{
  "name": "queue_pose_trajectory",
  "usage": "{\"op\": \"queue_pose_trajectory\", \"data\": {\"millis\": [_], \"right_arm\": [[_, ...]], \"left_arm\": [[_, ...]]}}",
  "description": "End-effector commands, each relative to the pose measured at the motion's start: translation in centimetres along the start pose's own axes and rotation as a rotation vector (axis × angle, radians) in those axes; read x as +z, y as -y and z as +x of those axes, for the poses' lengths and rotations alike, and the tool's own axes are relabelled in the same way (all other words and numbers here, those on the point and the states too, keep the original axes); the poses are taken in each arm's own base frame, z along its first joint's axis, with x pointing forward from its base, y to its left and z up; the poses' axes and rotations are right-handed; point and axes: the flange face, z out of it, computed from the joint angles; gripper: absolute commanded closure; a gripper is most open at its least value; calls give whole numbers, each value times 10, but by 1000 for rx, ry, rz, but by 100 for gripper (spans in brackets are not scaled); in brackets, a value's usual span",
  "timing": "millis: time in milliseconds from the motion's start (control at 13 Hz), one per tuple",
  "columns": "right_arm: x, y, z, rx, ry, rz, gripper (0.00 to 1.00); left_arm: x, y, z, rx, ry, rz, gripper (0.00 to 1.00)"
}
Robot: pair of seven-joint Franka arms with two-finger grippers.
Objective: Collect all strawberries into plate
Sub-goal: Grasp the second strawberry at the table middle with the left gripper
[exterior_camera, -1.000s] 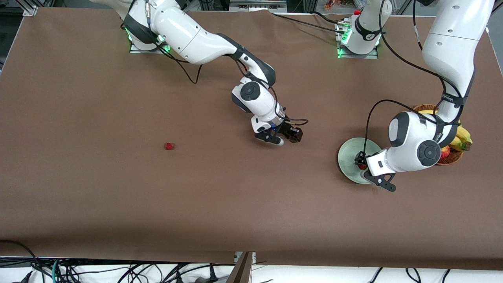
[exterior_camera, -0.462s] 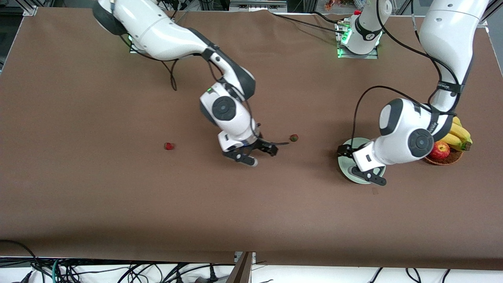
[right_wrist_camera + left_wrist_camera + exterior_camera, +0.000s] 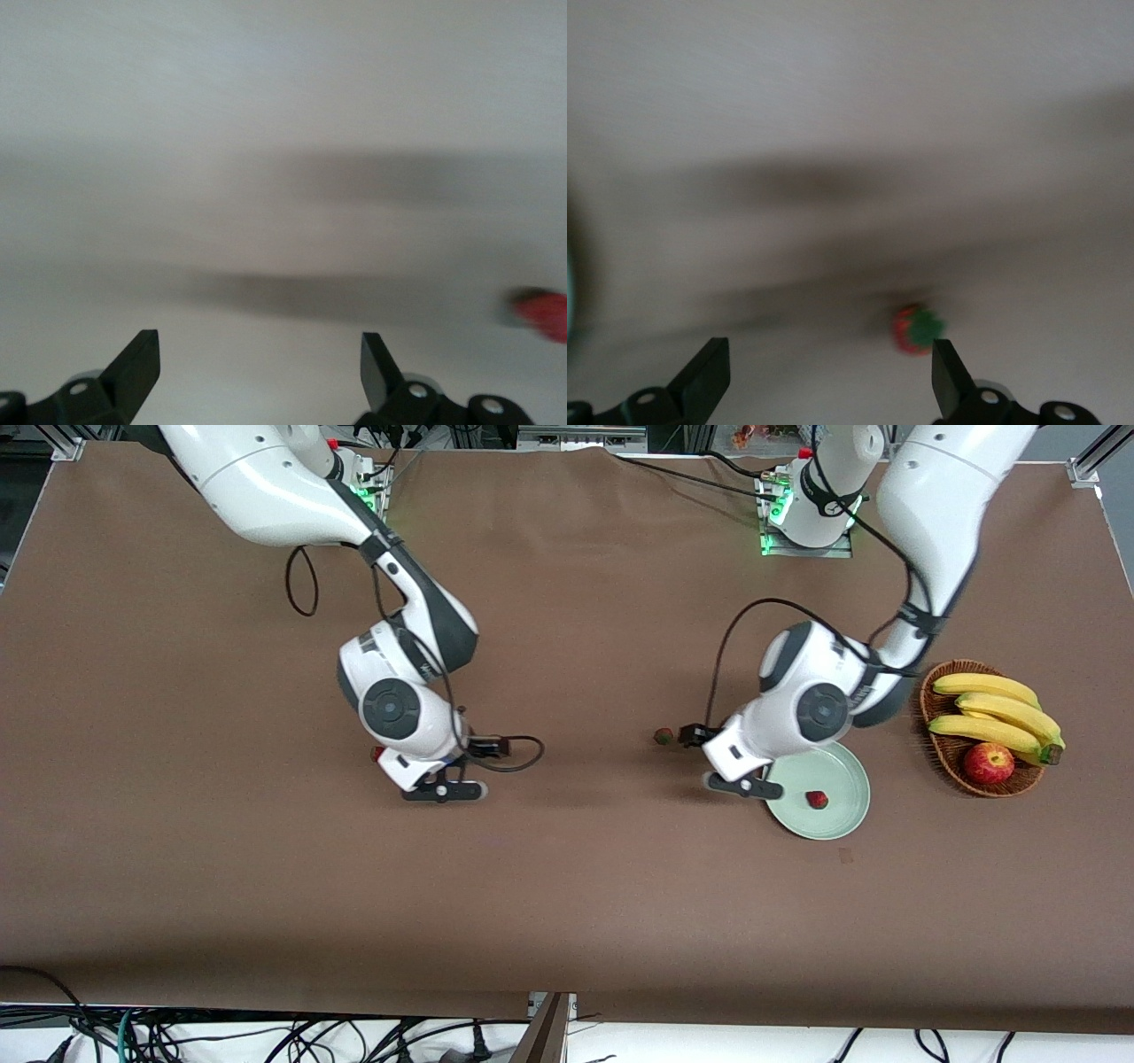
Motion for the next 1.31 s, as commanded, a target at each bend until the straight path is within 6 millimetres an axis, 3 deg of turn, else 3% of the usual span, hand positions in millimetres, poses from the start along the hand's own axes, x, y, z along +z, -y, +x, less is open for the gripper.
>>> {"op": "queue_pose_trajectory", "data": {"millis": [0, 77, 308, 385, 462, 538, 692, 769, 923, 1000, 1231], "right_arm": [[16, -66, -20, -97, 51, -72, 0], [17, -83, -19, -120, 59, -77, 0], [31, -126, -13, -150, 35, -91, 0], [43, -136, -16, -162, 17, -87, 0], [51, -138, -19, -164, 10, -84, 0], [54, -138, -21, -163, 13, -83, 0], [54, -138, -21, -158, 13, -82, 0], [53, -138, -21, -154, 11, -81, 3], [51, -137, -19, -154, 6, -79, 39], [51, -137, -19, -157, 4, -78, 50], [53, -137, -18, -159, -5, -76, 50]], "left_arm": [[27, -37, -20, -29, -33, -11, 0], [34, -46, -22, -32, -36, -13, 0], [60, -46, -28, 22, -53, 13, 1], [61, -46, -29, 37, -55, 23, 12], [62, -46, -29, 46, -57, 29, 29], [62, -46, -29, 61, -59, 38, 45], [62, -45, -30, 70, -56, 47, 88], [60, -44, -29, 69, -57, 48, 100], [47, -38, -25, 59, -40, 66, 100], [27, -39, -20, 57, -34, 85, 100], [-38, 4, 6, -19, 16, 134, 100]]}}
